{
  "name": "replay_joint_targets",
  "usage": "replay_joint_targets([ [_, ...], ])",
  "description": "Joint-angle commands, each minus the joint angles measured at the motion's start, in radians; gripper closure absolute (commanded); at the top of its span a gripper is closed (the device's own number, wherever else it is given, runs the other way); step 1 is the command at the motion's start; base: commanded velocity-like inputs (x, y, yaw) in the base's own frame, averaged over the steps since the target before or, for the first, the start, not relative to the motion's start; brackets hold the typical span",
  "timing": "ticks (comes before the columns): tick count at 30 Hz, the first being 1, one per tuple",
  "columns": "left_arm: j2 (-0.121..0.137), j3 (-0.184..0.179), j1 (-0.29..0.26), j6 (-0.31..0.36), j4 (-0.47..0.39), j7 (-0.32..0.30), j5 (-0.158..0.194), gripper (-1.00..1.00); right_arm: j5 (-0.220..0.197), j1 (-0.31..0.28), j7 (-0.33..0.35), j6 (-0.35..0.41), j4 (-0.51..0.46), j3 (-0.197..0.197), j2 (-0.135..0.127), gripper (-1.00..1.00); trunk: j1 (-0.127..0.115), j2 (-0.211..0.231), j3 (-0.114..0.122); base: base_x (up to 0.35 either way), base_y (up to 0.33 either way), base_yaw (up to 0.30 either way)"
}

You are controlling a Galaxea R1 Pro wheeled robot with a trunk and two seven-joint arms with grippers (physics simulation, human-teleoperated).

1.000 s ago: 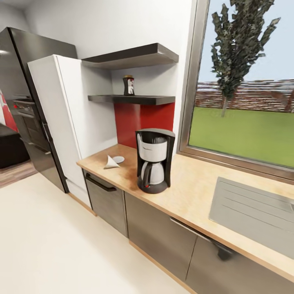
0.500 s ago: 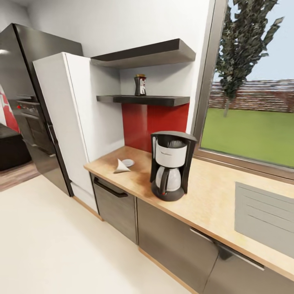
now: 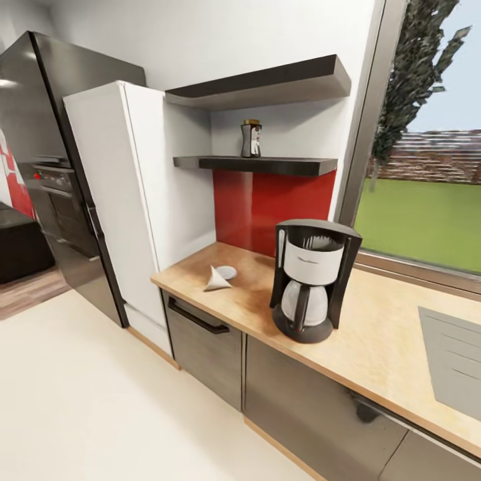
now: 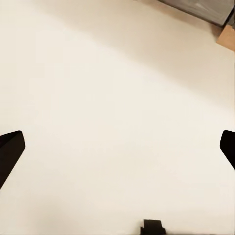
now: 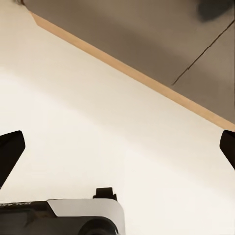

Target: Set up a coffee station on the kitchen countertop: keep the coffee maker on the countertop, move the bottle of coffee from the kitchen shelf to the counter next to the coffee maker, place a paper coffee filter on top of the coffee maker, put the saucer next to the coffee maker with the coffee cup on the saucer, and place the electric kettle next to the coffee maker.

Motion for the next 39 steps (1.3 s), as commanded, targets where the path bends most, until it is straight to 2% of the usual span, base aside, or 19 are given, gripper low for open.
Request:
replay_joint_targets([
  [1,0.001,-0.001,-0.001,-0.003,0.001,0.005,-0.002,-1.0,0.0,-0.001,0.001,-0.003,0.0,-0.003,-0.001,-1.0,0.001,-0.002,-0.002,0.184,0.303,0.0],
  [11,0.004,0.003,0.0,-0.004,0.002,0.005,0.004,-1.0,-0.005,-0.001,-0.004,-0.003,-0.002,-0.01,0.0,-1.0,0.001,-0.002,-0.002,0.181,0.304,-0.001],
  [19,0.002,0.003,0.0,-0.005,0.001,0.004,0.006,-1.0,-0.006,-0.001,-0.004,-0.003,-0.003,-0.012,-0.001,-1.0,0.001,-0.002,-0.002,0.113,0.326,-0.182],
  [27,0.002,0.003,0.0,-0.004,0.003,0.004,0.006,-1.0,-0.006,-0.001,-0.009,-0.003,-0.006,-0.012,0.001,-1.0,0.001,-0.002,-0.002,0.104,0.333,-0.021],
  [39,-0.003,-0.004,0.0,-0.005,0.002,0.003,0.005,-1.0,-0.006,-0.001,-0.008,-0.002,-0.004,-0.014,0.001,-1.0,0.001,-0.002,-0.002,0.198,0.295,-0.247],
])
